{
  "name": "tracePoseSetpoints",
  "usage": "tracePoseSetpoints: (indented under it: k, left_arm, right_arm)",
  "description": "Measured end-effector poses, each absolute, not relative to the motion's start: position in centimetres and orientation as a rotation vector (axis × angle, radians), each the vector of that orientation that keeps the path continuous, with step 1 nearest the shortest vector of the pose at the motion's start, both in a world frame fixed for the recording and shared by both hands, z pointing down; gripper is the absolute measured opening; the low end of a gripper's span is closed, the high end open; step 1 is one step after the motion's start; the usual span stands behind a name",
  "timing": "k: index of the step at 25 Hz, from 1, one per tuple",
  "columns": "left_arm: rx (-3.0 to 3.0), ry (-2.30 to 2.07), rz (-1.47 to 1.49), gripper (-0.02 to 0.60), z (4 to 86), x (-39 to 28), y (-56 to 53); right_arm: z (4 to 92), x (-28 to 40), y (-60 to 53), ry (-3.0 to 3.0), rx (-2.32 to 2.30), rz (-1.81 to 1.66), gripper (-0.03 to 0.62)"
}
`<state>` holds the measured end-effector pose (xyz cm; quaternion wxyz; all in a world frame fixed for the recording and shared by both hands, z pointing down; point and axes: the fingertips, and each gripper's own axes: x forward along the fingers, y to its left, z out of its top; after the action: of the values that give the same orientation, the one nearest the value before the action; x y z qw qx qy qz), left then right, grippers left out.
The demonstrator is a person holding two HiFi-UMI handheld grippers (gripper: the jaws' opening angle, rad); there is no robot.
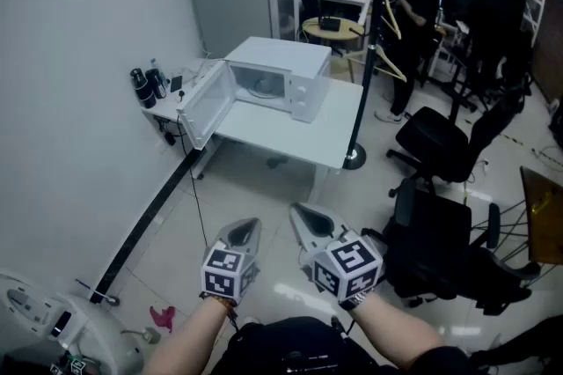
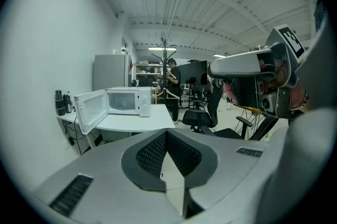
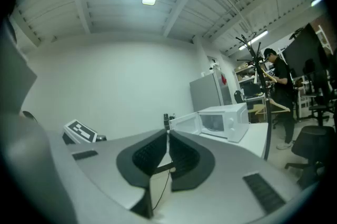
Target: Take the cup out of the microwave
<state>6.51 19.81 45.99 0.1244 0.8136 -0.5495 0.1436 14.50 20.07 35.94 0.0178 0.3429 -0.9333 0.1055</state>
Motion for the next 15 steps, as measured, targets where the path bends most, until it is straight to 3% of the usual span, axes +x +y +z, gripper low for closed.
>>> tracePoseSetpoints:
  k: [15]
  left_arm:
    - [2.402, -1.592, 0.356, -0.005, 44.6, 5.4, 14.5]
  right_arm:
    - [37.0, 13.4, 15.2, -2.865, 1.099, 0.334, 0.028]
